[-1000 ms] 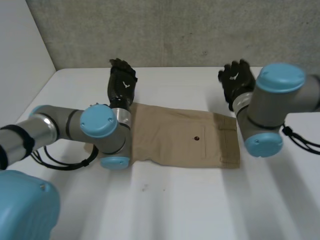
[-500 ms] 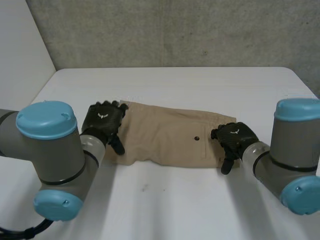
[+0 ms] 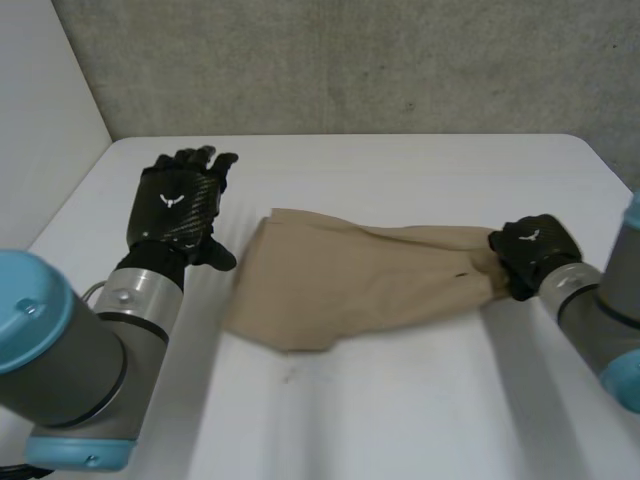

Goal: Fold the shorts.

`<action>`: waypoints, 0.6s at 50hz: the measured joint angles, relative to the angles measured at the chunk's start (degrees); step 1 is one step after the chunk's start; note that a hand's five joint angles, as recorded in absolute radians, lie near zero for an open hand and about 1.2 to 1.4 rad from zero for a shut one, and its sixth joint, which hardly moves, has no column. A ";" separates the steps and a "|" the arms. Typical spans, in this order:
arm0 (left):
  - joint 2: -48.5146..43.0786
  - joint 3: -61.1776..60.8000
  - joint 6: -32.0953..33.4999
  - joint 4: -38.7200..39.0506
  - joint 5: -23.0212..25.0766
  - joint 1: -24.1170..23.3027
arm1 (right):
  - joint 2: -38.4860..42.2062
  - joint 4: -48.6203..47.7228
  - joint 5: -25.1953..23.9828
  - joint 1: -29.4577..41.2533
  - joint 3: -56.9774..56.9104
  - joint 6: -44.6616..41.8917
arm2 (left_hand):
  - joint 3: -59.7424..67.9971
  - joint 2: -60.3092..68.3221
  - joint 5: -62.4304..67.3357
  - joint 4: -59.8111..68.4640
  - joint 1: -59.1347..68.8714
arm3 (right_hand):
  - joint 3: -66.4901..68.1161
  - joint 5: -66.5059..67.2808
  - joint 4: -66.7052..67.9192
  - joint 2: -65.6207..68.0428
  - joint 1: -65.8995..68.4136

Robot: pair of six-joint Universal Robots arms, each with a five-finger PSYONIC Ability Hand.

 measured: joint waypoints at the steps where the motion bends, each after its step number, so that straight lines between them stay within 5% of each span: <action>1: 0.90 -0.68 0.03 0.51 0.28 0.12 | -0.61 0.35 0.02 -0.73 0.27 -2.11 | 0.00 0.00 0.00 0.00 0.00 | 0.00 0.20 0.00 0.00 0.03; 9: 4.16 -3.37 0.19 0.62 0.99 0.57 | -2.08 2.74 0.82 -4.20 -0.98 -21.49 | 0.00 0.00 0.00 0.00 0.00 | 0.00 0.27 0.10 0.00 0.03; 12: 4.59 -3.78 0.24 0.24 0.95 0.55 | -1.53 3.03 1.30 0.01 -5.73 -31.81 | 0.00 0.00 0.00 0.00 0.00 | 0.00 0.27 0.22 0.69 0.87; 16: 4.62 -3.59 0.29 0.08 0.88 0.55 | 0.18 2.81 0.55 6.81 -10.58 -35.43 | 0.00 0.00 0.00 0.00 0.00 | 0.00 0.45 0.21 0.69 1.24; 19: 4.60 -3.32 0.31 0.05 0.81 0.55 | 2.53 2.63 -1.66 13.08 -14.52 -36.72 | 0.00 0.00 0.00 0.00 0.00 | 0.72 0.53 0.20 0.69 1.46; 24: 4.56 -2.64 0.38 0.04 0.48 0.59 | 10.19 2.86 -12.40 25.44 -20.82 -37.59 | 0.00 0.00 0.00 0.00 0.00 | 0.33 0.36 -0.47 0.10 1.24; 30: 4.51 -1.74 0.38 0.01 0.21 0.78 | 14.87 3.03 -18.88 29.61 -22.11 -36.14 | 0.00 0.00 0.00 0.00 0.00 | -32.63 -29.17 -33.39 -32.95 -24.29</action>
